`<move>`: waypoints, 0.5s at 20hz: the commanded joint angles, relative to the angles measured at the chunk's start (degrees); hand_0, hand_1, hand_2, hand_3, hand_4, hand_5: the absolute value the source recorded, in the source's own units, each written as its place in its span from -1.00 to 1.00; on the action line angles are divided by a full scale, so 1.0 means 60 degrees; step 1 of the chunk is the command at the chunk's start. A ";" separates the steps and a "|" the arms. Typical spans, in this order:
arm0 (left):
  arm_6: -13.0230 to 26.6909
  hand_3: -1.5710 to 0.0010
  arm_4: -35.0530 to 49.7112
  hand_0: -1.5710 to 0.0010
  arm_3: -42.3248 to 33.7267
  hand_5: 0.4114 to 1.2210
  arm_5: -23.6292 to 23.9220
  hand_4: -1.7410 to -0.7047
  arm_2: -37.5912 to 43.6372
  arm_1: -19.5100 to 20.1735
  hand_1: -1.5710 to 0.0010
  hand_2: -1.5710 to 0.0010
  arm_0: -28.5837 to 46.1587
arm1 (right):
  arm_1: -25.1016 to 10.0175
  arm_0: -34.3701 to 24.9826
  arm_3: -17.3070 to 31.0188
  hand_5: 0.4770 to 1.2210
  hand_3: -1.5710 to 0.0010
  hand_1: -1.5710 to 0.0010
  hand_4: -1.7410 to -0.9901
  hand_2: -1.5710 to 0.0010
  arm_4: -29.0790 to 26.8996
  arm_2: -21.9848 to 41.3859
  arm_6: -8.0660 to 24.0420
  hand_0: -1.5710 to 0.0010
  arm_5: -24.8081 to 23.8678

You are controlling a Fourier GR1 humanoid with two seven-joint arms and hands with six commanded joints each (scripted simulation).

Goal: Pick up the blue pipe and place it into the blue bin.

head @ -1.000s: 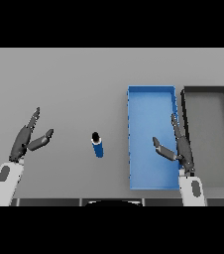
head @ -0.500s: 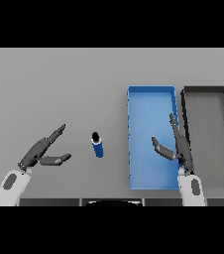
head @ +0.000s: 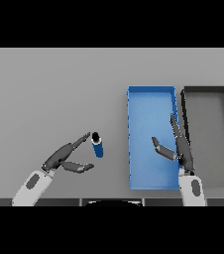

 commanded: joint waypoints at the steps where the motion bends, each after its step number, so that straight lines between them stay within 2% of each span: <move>1: -0.0117 1.00 -0.0124 1.00 0.0197 -0.88 0.0044 0.13 -0.0095 -0.0227 1.00 1.00 -0.0112 | -0.0036 0.0120 -0.0095 -0.60 1.00 1.00 0.40 1.00 0.0004 0.0016 -0.0061 1.00 0.0038; 2: -0.0241 1.00 -0.0210 1.00 0.0376 -0.88 0.0113 0.13 -0.0150 -0.0431 1.00 1.00 -0.0149 | -0.0035 0.0170 -0.0147 -0.61 1.00 1.00 0.41 1.00 0.0013 0.0029 0.0023 1.00 0.0037; 4: -0.0055 1.00 -0.0296 1.00 0.0751 -0.88 0.0327 0.14 -0.0200 -0.0961 1.00 1.00 -0.0501 | 0.0015 0.0100 -0.0005 -0.61 1.00 1.00 0.43 1.00 0.0115 0.0046 0.0109 1.00 -0.0039; 7: -0.0298 1.00 -0.0399 1.00 0.1296 -0.89 0.0306 0.20 -0.0204 -0.1264 1.00 1.00 -0.0839 | 0.0048 0.0176 -0.0001 -0.58 1.00 1.00 0.41 1.00 0.0119 0.0011 -0.0133 1.00 -0.0105; 10: 0.0092 1.00 -0.0980 1.00 0.1815 -0.97 0.0721 0.31 -0.0433 -0.1717 1.00 1.00 -0.1221 | -0.0036 0.0198 -0.0032 -0.56 1.00 1.00 0.38 1.00 0.0004 -0.0082 -0.0246 1.00 -0.0039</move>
